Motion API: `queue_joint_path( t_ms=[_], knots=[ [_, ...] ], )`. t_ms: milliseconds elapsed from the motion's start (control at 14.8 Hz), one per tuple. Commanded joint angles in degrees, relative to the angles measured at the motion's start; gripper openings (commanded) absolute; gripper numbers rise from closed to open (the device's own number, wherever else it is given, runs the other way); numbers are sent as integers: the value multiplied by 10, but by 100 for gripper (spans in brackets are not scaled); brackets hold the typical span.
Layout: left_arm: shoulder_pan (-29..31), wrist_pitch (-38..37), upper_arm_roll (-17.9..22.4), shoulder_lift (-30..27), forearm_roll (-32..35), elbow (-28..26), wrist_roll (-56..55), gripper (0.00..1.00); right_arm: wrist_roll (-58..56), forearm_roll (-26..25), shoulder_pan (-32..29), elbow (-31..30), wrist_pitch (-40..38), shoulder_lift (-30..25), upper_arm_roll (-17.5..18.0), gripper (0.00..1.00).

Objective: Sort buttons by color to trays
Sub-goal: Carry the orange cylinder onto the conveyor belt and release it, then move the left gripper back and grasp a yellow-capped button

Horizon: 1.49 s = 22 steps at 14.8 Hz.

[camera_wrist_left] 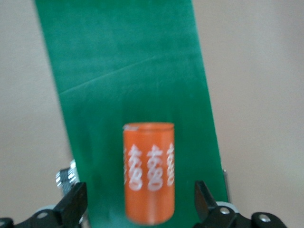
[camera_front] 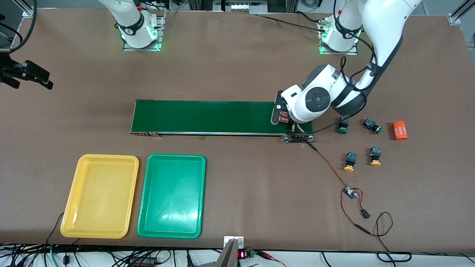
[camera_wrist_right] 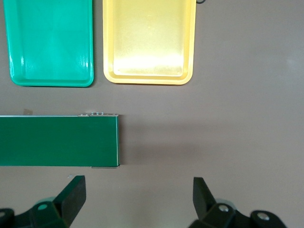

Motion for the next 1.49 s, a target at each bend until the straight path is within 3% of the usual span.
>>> queue_joint_path(
  t_ms=[0, 542, 948, 1219, 1423],
  knots=[
    [28, -28, -5, -43, 11, 2, -84, 100, 4, 1, -2, -5, 6, -3, 1, 100],
    [129, -43, 4, -40, 11, 53, -384, 100, 4, 1, -2, -5, 7, -3, 1, 100],
    [137, -42, 37, -20, 36, 61, -644, 100, 3, 0, 3, -5, 14, -3, 2, 100],
    [163, -58, 73, 48, 60, 152, -665, 100, -2, 0, 3, -5, 6, -4, 2, 100],
    [157, -75, 75, 68, 65, 149, -669, 100, -2, 0, 3, -5, 6, -4, 2, 100]
  ],
)
